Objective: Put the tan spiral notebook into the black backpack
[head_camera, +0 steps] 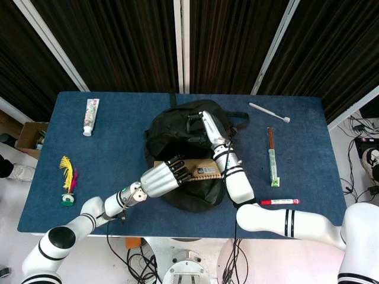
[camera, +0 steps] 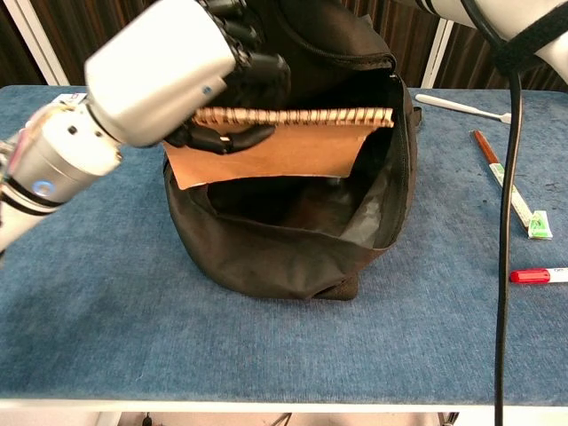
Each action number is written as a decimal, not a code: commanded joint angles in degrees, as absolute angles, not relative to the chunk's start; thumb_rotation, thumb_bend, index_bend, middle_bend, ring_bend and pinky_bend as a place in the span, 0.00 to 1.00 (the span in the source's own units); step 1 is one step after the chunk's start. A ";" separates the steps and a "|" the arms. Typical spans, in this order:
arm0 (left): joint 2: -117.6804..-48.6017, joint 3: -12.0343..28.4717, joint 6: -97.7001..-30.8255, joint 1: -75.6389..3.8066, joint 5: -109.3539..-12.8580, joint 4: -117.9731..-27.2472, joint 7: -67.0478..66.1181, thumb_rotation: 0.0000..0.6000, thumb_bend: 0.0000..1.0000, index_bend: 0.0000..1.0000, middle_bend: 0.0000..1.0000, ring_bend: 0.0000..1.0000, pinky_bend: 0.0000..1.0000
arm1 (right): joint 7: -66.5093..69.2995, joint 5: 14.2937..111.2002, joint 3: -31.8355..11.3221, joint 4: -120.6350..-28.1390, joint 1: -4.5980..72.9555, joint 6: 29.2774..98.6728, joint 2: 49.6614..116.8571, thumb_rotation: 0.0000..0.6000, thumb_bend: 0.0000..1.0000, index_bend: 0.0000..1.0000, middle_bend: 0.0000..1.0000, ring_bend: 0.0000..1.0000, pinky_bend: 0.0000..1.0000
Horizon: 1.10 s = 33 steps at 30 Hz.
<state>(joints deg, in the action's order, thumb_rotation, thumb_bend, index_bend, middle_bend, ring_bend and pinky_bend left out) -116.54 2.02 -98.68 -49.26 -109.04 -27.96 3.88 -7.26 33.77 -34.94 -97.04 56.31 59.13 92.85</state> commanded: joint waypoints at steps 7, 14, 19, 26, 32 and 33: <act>-120.75 0.26 -99.69 -53.92 -109.83 -24.47 2.28 1.00 0.46 0.76 0.73 0.61 0.37 | -6.34 33.89 -33.93 -97.17 56.70 59.22 92.68 1.00 0.57 0.76 0.61 0.42 0.32; -121.97 0.13 -97.56 -57.58 -109.35 -23.37 1.54 1.00 0.46 0.76 0.73 0.61 0.36 | -5.53 33.81 -33.52 -97.09 56.84 59.28 92.57 1.00 0.57 0.76 0.61 0.43 0.32; -122.50 0.78 -93.68 -58.97 -107.11 -20.50 2.49 1.00 0.46 0.75 0.73 0.61 0.36 | -4.53 34.08 -33.10 -97.53 56.50 58.76 92.12 1.00 0.57 0.76 0.61 0.43 0.32; -123.22 0.40 -88.92 -57.62 -104.31 -16.85 2.98 1.00 0.45 0.74 0.73 0.60 0.37 | -3.44 34.78 -32.89 -98.58 56.12 58.50 91.25 1.00 0.57 0.76 0.61 0.43 0.32; -124.44 -1.38 -84.98 -55.99 -103.52 -15.41 1.46 1.00 0.45 0.73 0.73 0.61 0.37 | -2.42 35.40 -32.78 -99.43 56.02 58.29 90.91 1.00 0.57 0.76 0.61 0.43 0.32; -124.40 -1.86 -84.55 -55.80 -103.65 -15.33 1.21 1.00 0.45 0.73 0.73 0.61 0.37 | -2.26 35.51 -32.80 -99.56 55.97 58.30 90.81 1.00 0.57 0.76 0.60 0.43 0.32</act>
<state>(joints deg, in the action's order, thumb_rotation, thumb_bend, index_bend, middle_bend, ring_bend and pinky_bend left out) -124.25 -1.28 -85.13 -56.18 -103.67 -15.60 1.61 -2.35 35.43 -32.79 -99.46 56.02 58.33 90.89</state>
